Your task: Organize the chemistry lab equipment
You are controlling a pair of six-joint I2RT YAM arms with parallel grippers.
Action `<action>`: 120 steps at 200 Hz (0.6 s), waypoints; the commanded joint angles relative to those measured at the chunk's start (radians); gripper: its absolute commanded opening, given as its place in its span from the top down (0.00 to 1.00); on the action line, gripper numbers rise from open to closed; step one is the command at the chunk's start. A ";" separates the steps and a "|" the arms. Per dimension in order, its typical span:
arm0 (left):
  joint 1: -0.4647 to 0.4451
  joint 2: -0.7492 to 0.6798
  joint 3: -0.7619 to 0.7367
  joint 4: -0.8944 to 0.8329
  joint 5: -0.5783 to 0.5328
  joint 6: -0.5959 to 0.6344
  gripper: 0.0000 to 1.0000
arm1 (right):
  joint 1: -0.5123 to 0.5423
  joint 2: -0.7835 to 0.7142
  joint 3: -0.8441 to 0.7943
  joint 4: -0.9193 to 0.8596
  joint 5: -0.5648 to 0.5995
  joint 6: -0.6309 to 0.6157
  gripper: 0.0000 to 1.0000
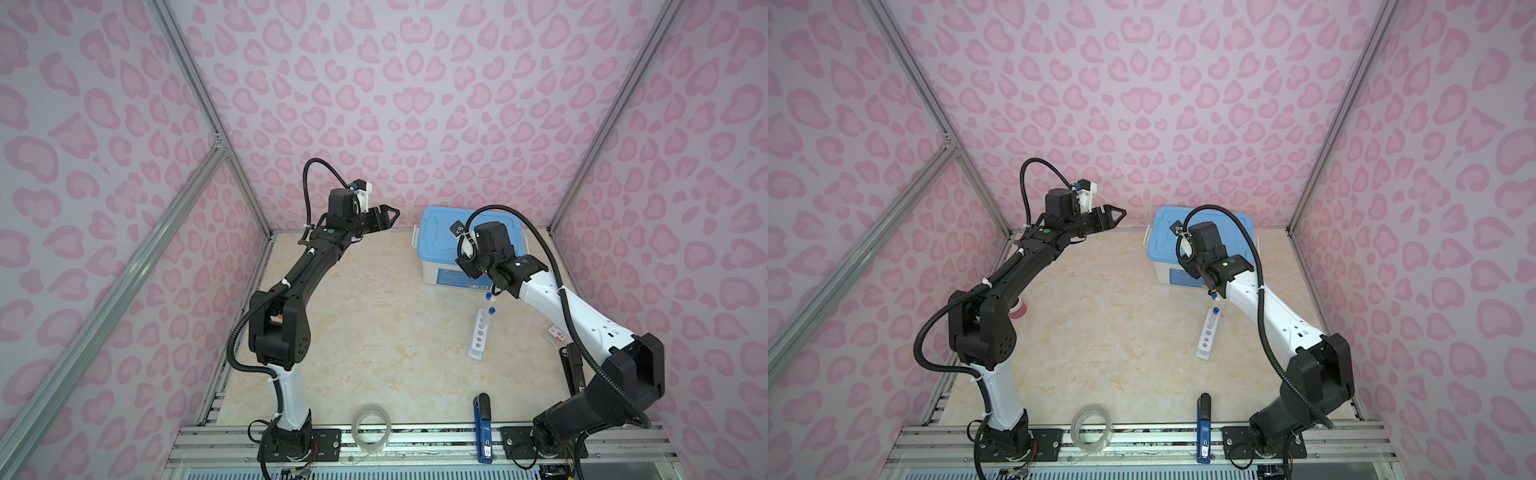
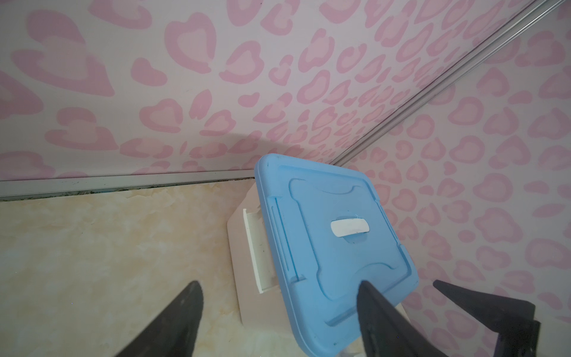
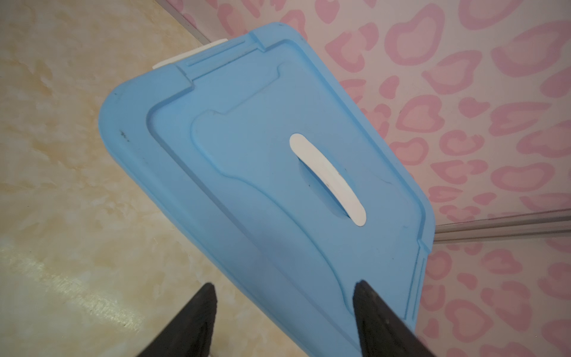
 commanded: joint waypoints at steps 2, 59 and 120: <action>-0.017 -0.029 0.003 0.005 -0.008 0.041 0.20 | -0.044 -0.039 -0.042 0.054 -0.121 0.113 0.29; -0.089 -0.044 0.003 -0.034 -0.043 0.132 0.20 | -0.268 -0.124 -0.158 0.199 -0.306 0.393 0.29; -0.155 -0.041 0.014 -0.043 -0.069 0.196 0.20 | -0.543 -0.138 -0.313 0.441 -0.593 0.698 0.27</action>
